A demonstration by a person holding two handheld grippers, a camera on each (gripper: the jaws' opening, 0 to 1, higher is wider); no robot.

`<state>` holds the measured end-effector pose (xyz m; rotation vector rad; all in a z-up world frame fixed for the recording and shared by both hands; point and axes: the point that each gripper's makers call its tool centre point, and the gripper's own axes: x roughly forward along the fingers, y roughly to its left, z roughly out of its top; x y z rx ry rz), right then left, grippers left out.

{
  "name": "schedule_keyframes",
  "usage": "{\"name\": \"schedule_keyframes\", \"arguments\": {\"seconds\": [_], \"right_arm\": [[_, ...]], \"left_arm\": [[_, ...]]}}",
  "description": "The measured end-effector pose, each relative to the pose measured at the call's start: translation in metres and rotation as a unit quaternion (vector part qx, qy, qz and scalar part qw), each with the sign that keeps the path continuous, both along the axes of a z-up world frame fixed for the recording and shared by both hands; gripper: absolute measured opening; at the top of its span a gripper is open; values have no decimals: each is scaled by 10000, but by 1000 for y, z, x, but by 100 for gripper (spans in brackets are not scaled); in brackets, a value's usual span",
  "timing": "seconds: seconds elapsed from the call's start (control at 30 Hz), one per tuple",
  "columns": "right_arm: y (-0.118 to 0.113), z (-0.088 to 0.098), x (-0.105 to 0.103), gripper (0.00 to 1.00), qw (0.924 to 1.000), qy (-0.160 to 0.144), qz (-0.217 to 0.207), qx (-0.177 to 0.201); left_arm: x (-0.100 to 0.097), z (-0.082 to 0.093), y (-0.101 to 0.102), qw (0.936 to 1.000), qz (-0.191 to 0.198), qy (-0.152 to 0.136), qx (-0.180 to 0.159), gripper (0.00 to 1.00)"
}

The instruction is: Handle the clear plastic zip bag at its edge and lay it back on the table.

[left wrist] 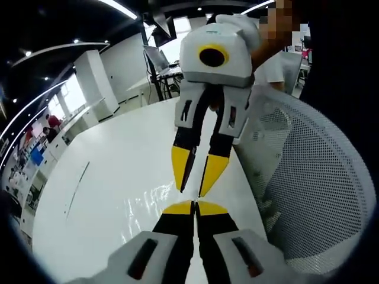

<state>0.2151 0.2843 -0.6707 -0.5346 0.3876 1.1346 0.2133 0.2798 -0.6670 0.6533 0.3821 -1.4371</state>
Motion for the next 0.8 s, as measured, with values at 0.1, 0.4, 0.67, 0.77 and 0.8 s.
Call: {"name": "schedule_keyframes", "arguments": {"seconds": [0.1, 0.4, 0.67, 0.77, 0.8], "right_arm": [[0, -1, -1, 4, 10000, 0, 37, -33], [3, -2, -3, 1, 9999, -38, 139, -75], [2, -3, -4, 1, 9997, -79, 198, -152], [2, -4, -4, 1, 9996, -90, 217, -179], [2, -5, -4, 1, 9995, -89, 225, -190]], "left_arm": [[0, 1, 0, 10000, 16, 21, -23, 0], [0, 0, 0, 10000, -38, 14, 3, 0], [-2, 1, -3, 9999, -99, 34, 16, 0], [-2, 0, -4, 9999, -119, 34, 23, 0], [-2, 0, -4, 9999, -131, 30, 31, 0]]}}
